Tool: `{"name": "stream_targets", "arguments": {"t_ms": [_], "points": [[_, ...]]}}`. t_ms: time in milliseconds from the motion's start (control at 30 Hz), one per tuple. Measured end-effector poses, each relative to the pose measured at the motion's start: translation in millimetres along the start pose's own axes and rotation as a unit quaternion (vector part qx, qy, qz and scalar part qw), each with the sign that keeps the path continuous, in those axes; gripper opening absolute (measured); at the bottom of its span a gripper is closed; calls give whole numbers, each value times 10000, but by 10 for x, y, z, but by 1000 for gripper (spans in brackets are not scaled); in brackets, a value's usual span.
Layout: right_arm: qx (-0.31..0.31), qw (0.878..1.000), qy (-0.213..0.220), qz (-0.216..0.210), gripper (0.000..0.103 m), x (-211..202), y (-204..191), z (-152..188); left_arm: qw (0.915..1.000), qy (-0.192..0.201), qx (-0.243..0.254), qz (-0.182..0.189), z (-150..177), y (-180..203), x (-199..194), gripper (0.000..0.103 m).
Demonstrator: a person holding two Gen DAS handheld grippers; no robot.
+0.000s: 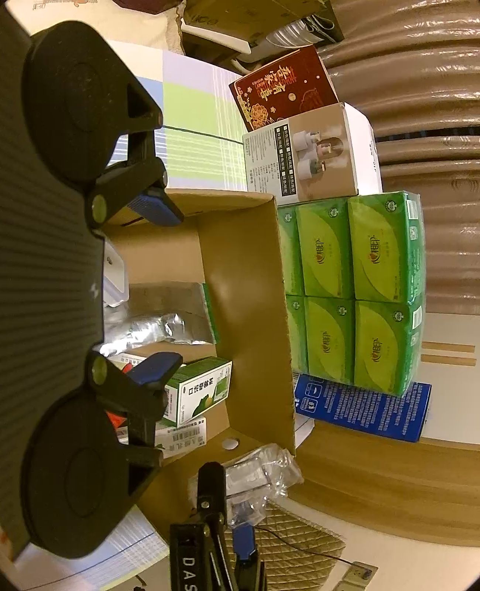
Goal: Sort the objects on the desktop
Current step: 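Open the right gripper to drop the wrapped plastic rack into the box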
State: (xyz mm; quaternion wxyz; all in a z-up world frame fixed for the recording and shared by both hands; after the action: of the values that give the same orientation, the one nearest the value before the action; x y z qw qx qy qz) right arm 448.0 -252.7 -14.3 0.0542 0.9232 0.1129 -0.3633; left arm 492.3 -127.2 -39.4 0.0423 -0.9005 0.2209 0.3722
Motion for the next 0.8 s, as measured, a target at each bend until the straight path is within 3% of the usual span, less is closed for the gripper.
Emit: {"name": "stream_targets", "arguments": {"t_ms": [400,600,667,700,800], "points": [[-2,10000,-54,-49,67,23,-75,-9,10000,-30,38,-39,26,-11,-16,73],[56,9998,-84,-168,67,67,-131,-13,10000,-33,5,-30,58,-43,-25,79],[214,9987,5,-467,78,71,-153,-56,10000,-31,-23,-40,74,-68,-34,81],[350,9977,92,-569,90,56,-142,-85,10000,-29,-33,-42,79,-78,-38,81],[551,9965,322,-543,93,-13,-80,-159,10000,-24,-40,-57,107,-99,-56,83]]}}
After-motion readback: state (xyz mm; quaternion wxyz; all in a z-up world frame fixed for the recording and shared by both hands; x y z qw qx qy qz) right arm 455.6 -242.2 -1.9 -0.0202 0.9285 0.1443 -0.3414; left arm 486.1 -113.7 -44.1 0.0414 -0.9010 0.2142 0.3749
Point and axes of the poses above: each gripper's, at about its wrist camera, not at the fingertips, and x roughly the way its jaws point, y to its right, z to its underside, the point moved 7 cm from there along x, roughly the way its jaws point, and after that the axes turned 5 degrees about -x, right-handed, at the moved point
